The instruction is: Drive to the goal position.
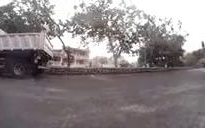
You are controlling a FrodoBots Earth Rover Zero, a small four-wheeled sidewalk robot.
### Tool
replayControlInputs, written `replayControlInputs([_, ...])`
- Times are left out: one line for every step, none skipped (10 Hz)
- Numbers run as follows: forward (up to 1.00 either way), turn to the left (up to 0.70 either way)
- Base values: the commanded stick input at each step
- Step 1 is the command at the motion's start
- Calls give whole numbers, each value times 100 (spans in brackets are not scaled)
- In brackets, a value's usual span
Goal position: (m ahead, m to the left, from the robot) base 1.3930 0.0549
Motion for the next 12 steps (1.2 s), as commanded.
replayControlInputs([0, -45])
replayControlInputs([0, -45])
replayControlInputs([0, -45])
replayControlInputs([0, -45])
replayControlInputs([0, -45])
replayControlInputs([0, -45])
replayControlInputs([0, -45])
replayControlInputs([0, -45])
replayControlInputs([0, -45])
replayControlInputs([0, -45])
replayControlInputs([0, -45])
replayControlInputs([0, -45])
